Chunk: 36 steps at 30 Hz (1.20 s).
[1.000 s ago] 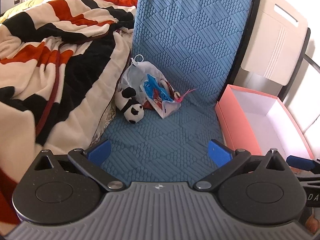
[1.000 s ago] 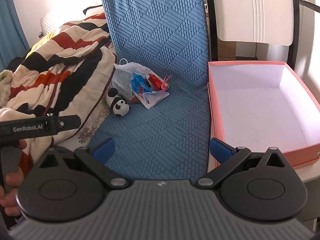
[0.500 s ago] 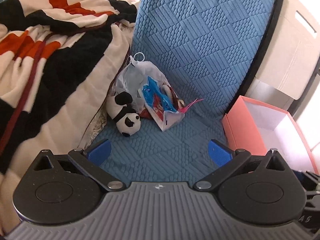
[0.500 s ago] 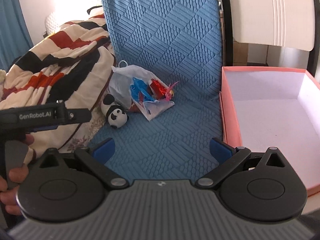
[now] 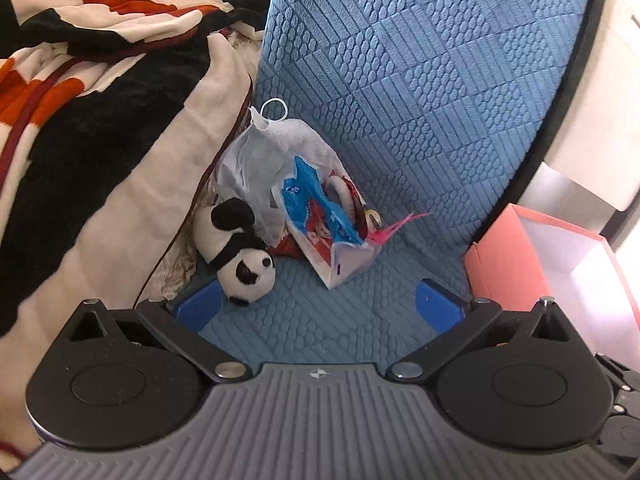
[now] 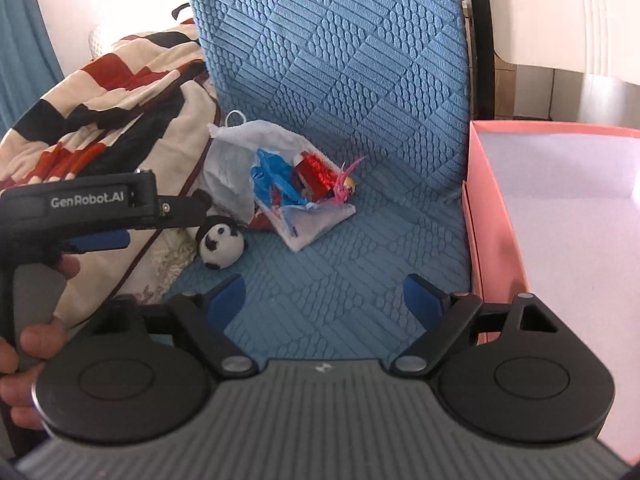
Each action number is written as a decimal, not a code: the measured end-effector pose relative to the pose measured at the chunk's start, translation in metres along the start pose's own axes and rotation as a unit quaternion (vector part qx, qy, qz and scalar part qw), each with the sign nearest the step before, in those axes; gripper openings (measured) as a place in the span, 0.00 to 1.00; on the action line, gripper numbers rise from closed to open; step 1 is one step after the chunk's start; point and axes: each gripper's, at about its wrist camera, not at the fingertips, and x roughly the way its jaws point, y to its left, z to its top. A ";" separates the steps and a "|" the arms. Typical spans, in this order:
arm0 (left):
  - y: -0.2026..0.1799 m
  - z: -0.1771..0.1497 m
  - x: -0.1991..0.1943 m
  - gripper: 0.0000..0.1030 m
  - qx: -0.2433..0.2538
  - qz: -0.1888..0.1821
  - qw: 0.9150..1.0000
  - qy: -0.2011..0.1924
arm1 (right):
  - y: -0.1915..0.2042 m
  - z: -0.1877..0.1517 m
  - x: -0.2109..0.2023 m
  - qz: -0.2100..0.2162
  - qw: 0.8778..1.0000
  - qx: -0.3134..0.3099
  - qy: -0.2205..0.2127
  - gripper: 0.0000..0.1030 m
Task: Organize soft objects
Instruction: 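Grasp the panda plush with the left tool while the right tool grasps the blue snack bag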
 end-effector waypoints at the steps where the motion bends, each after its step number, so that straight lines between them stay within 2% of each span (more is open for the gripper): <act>1: 0.000 0.002 0.005 1.00 -0.003 0.000 1.000 0.001 | -0.001 0.003 0.004 0.000 1.000 0.000 -0.002 0.85; 5: 0.000 0.017 0.035 1.00 -0.014 0.004 1.000 0.009 | -0.004 0.015 0.025 -0.003 1.000 -0.008 -0.007 0.85; 9: 0.005 0.016 0.059 1.00 -0.020 0.010 1.000 0.016 | -0.007 0.025 0.048 -0.006 1.000 0.000 0.002 0.85; 10: 0.009 0.014 0.062 1.00 -0.024 -0.001 1.000 0.015 | -0.006 0.027 0.053 -0.009 1.000 -0.002 0.002 0.85; 12: 0.016 0.010 0.068 1.00 -0.035 -0.015 0.999 0.017 | -0.004 0.030 0.064 -0.011 1.000 -0.011 0.002 0.82; 14: 0.019 0.005 0.072 1.00 -0.035 -0.010 0.999 0.013 | -0.005 0.031 0.075 -0.009 1.000 -0.009 0.009 0.74; 15: 0.022 0.003 0.075 1.00 -0.040 -0.007 0.999 0.012 | -0.005 0.032 0.080 -0.006 1.000 -0.006 0.013 0.75; 18: 0.032 -0.001 0.081 0.99 -0.057 -0.003 0.998 0.015 | -0.005 0.031 0.097 0.012 0.999 -0.004 0.030 0.71; 23: 0.046 -0.005 0.091 0.90 -0.079 0.011 0.997 0.021 | -0.010 0.034 0.118 0.035 0.998 0.018 0.047 0.63; 25: 0.048 -0.008 0.098 0.88 -0.080 0.015 0.996 0.030 | -0.013 0.038 0.123 0.063 0.996 0.036 0.042 0.63; 28: 0.047 -0.011 0.106 0.85 -0.078 0.026 0.996 0.035 | -0.016 0.045 0.132 0.080 0.995 0.056 0.033 0.63; 31: 0.048 -0.011 0.111 0.78 -0.089 0.026 0.995 0.033 | -0.018 0.052 0.143 0.117 0.990 0.076 0.038 0.63; 36: 0.054 -0.009 0.112 0.73 -0.113 0.027 0.993 0.020 | -0.006 0.061 0.152 0.164 0.984 0.059 0.031 0.63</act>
